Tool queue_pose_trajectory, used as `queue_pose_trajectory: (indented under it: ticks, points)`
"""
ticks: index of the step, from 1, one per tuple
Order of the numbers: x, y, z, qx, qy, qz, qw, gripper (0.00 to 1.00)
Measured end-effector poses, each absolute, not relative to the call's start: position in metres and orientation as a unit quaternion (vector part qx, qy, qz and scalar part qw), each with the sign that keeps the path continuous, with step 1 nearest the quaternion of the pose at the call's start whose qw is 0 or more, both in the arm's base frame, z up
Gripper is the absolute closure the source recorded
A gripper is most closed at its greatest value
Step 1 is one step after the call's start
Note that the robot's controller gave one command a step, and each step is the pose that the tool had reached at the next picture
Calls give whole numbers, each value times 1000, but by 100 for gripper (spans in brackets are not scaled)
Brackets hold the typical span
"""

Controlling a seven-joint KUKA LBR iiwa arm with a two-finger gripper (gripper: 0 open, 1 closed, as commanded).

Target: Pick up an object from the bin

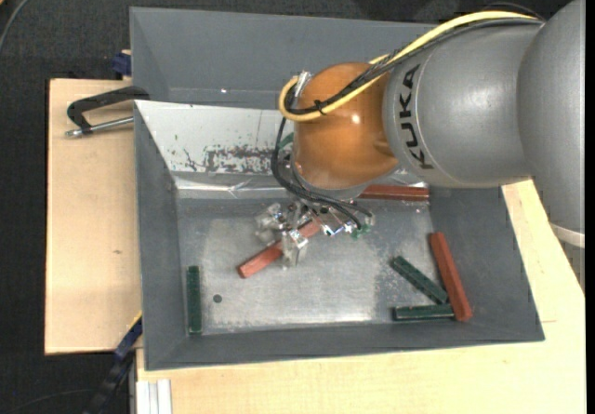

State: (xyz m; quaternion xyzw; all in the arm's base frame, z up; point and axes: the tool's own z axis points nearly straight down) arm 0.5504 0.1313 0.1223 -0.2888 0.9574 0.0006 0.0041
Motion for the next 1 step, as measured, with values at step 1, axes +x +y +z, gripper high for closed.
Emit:
queue_pose_trajectory:
  ticks: [1]
  points:
    - [553, 133, 179, -288, 957, 0, 7, 100]
